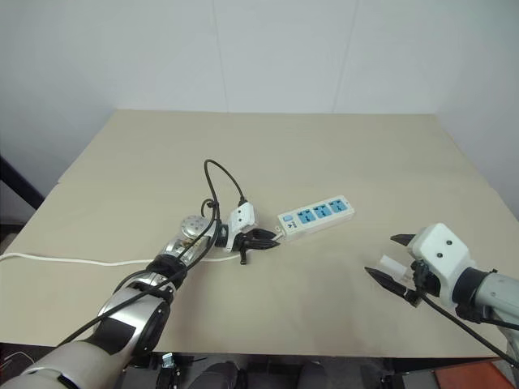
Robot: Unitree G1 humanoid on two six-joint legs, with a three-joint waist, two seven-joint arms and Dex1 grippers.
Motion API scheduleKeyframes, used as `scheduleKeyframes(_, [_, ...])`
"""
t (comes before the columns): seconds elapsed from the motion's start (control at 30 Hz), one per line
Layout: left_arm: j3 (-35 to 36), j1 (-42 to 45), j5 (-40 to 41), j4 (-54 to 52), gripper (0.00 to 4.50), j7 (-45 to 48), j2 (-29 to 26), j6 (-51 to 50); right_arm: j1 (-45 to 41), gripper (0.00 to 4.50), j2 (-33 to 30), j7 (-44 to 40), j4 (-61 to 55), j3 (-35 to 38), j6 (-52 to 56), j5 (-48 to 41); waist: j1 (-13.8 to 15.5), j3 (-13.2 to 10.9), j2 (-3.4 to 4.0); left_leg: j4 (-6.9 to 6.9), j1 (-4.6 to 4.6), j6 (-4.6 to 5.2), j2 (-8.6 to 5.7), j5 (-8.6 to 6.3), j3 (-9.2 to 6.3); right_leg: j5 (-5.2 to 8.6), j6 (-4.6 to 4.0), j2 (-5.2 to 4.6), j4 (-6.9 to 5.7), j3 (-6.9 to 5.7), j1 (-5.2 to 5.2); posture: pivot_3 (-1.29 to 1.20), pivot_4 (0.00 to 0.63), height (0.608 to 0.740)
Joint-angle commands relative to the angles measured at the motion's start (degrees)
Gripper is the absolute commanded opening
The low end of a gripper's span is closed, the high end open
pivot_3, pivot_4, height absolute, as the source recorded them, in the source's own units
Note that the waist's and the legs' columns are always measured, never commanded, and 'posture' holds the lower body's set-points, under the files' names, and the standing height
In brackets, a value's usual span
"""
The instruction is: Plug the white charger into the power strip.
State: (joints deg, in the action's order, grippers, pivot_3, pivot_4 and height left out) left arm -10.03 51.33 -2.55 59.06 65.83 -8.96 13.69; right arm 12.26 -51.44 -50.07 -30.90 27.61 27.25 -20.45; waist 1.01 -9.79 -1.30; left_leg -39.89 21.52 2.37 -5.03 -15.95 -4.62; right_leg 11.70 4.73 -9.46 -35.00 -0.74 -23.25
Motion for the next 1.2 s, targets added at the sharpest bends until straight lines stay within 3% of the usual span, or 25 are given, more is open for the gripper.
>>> scheduleKeyframes(0.03, [-0.7, -2.5, 0.2, -2.3, 0.02, 0.5, 0.0, -1.6, -1.6, 4.5, -0.5, 0.0, -0.6, 0.5, -1.2, -0.4, 0.0, 0.0, 0.0, 0.0, 0.0, 0.0, 0.0, 0.0, 0.0, 0.0, 0.0, 0.0, 0.0, 0.0, 0.0, 0.0, 0.15, 0.74])
scheduleKeyframes(0.2, [0.9, -7.8, 3.2, -14.1, 0.02, 0.3, -2.5, -7.7, -1.8, 4.5, -0.3, -0.1, -0.3, -0.8, -0.5, -0.4, -0.3, 0.0, 0.01, 0.02, 0.0, 0.0, 0.0, 0.0, 0.0, -0.03, -0.06, 0.01, 0.0, 0.01, -0.02, 0.0, 0.15, 0.74])
scheduleKeyframes(0.5, [7.4, -27.9, 14.3, -59.0, 0.02, -0.5, -18.6, -35.9, -0.3, 4.5, 0.3, 0.4, -0.7, -2.7, -0.9, 0.2, -1.7, 0.0, 0.06, 0.08, 0.53, -0.19, 0.13, 0.11, 0.06, -0.14, -0.24, 0.08, -0.3, 0.3, -0.9, 0.0, 0.15, 0.74])
scheduleKeyframes(0.6, [10.6, -33.2, 16.8, -65.1, 0.02, -2.4, -22.8, -41.0, -0.6, 4.5, 0.4, 0.6, -0.2, -3.7, -1.2, 0.3, -1.5, 0.0, 0.09, 0.07, 0.45, -0.22, 0.18, 0.13, 0.06, -0.15, -0.27, 0.1, -0.32, 0.3, -0.85, 0.0, 0.15, 0.74])
scheduleKeyframes(0.7, [14.0, -36.7, 20.7, -65.3, 0.02, -3.4, -23.0, -41.8, -1.9, 4.5, 0.4, 0.8, 0.8, -5.0, -1.6, 0.6, -1.2, 0.0, 0.11, 0.08, 0.44, -0.22, 0.19, 0.13, 0.06, -0.15, -0.26, 0.11, -0.3, 0.3, -0.85, 0.0, 0.15, 0.74])
scheduleKeyframes(0.97, [15.3, -40.9, 22.5, -60.4, 2.48, 0.3, -24.2, -28.7, -4.6, 4.5, 0.2, 0.5, 3.6, -6.5, -2.5, 1.4, -0.4, 0.0, 0.11, 0.09, 0.49, -0.23, 0.18, 0.13, 0.07, -0.18, -0.31, 0.12, -0.22, 0.28, -0.87, 0.0, 0.15, 0.74])
scheduleKeyframes(1.13, [20.7, -40.4, 29.3, -60.1, 4.16, 4.5, -22.7, -18.9, -4.4, 4.5, 0.4, 0.5, 4.0, -5.9, -2.4, 1.2, -0.4, 0.1, 0.11, 0.1, 0.51, -0.23, 0.22, 0.13, 0.07, -0.18, -0.33, 0.12, -0.2, 0.28, -0.9, 0.0, 0.15, 0.74])
scheduleKeyframes(1.2, [21.5, -39.8, 30.1, -58.2, 4.48, 4.6, -21.9, -16.1, -4.3, 4.5, 0.6, 0.6, 4.1, -5.9, -2.6, 1.3, -0.4, 0.1, 0.12, 0.1, 0.5, -0.23, 0.22, 0.13, 0.07, -0.2, -0.35, 0.12, -0.2, 0.28, -0.88, 0.0, 0.15, 0.74])
